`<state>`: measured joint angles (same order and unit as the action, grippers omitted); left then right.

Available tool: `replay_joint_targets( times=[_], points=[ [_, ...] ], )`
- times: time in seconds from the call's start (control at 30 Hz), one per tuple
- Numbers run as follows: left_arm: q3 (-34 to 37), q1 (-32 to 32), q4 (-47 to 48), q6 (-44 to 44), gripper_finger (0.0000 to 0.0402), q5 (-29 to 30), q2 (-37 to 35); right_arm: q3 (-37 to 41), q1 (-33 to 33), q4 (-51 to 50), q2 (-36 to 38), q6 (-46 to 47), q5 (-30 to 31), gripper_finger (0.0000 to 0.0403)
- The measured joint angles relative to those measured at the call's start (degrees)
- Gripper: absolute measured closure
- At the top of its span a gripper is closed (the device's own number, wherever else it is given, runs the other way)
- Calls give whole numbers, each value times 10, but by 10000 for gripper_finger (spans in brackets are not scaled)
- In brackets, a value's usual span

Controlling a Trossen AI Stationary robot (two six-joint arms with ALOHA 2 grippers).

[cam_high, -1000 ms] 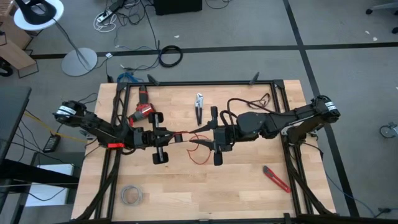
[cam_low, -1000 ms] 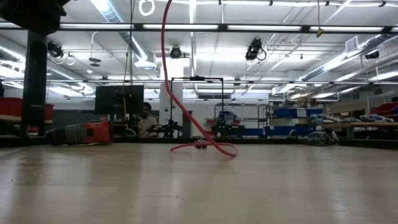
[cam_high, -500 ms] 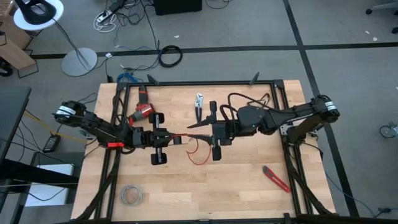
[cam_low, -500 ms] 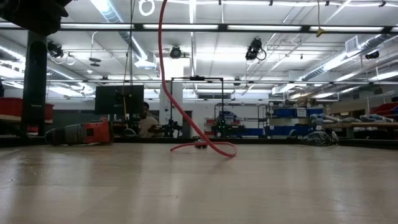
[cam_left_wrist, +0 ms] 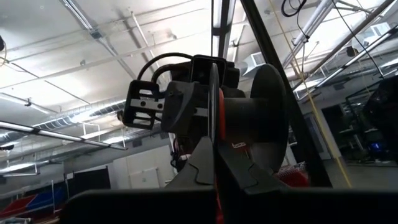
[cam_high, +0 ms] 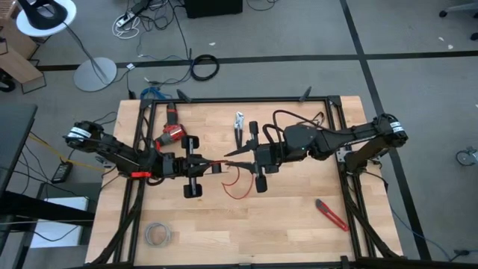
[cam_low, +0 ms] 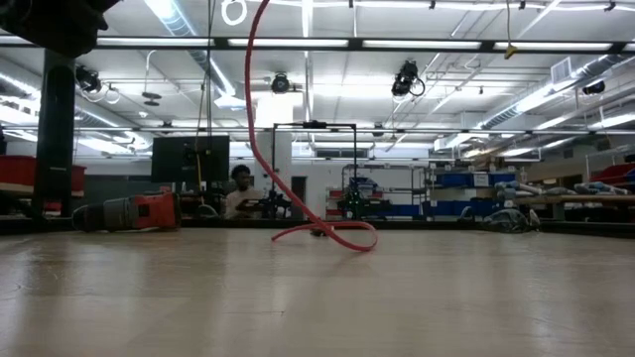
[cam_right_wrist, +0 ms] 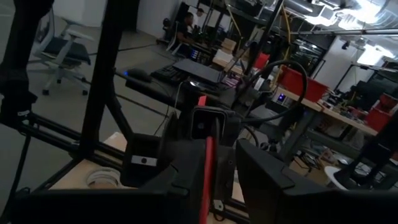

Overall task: Coil cords
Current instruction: Coil the red wire onto the black spool

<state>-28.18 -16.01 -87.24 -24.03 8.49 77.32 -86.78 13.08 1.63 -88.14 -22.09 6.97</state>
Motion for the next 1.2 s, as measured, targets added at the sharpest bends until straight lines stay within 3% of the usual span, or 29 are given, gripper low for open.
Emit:
replay_joint_targets(
  times=[0.67, 1.2],
  points=[
    [0, 6, 6, 3, 401, 4, 0, 0, -16, -18, 0, 17, -12, 315],
    [0, 7, 14, 5, 401, 4, 0, -1, -25, -2, -17, 14, -23, 348]
  ],
)
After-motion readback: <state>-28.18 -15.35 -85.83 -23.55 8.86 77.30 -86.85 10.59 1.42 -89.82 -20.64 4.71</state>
